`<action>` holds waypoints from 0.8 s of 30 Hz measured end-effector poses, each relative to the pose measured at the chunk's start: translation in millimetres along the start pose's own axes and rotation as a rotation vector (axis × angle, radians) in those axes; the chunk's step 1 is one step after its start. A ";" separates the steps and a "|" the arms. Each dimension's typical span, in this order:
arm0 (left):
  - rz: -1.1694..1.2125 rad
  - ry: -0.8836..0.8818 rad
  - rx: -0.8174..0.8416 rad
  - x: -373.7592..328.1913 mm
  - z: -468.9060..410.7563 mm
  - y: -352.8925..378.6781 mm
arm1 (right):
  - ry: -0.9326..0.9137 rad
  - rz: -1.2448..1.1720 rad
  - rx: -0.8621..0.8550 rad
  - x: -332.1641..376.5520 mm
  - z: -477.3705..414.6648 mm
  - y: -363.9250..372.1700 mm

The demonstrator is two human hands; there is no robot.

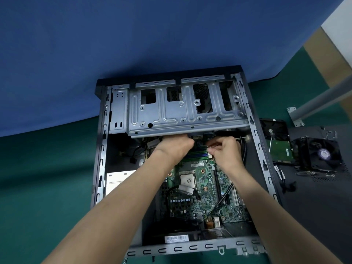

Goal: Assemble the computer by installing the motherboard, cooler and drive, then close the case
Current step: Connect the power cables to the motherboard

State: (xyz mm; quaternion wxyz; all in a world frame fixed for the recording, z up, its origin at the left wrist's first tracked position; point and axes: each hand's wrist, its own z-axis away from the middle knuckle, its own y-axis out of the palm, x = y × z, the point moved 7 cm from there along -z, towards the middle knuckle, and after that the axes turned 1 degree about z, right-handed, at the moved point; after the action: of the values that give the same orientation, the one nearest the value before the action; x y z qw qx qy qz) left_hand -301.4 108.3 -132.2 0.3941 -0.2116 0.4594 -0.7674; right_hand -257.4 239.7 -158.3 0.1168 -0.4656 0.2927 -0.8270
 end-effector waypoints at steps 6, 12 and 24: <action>-0.067 0.001 -0.014 -1.0 0.2 0.8 | -0.113 0.298 0.043 13.8 1.7 8.0; -0.051 0.072 -0.016 -10.7 3.6 -2.1 | -0.031 0.165 0.019 9.2 4.8 8.3; -0.121 0.106 -0.072 -26.7 0.9 11.5 | 0.227 -0.009 -0.127 -9.7 7.1 -0.6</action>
State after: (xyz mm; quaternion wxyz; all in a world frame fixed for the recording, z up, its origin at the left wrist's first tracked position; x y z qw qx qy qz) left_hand -280.1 126.1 -140.8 0.3142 -0.2120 0.4936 -0.7828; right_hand -246.1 242.0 -162.0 0.0496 -0.3768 0.3538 -0.8546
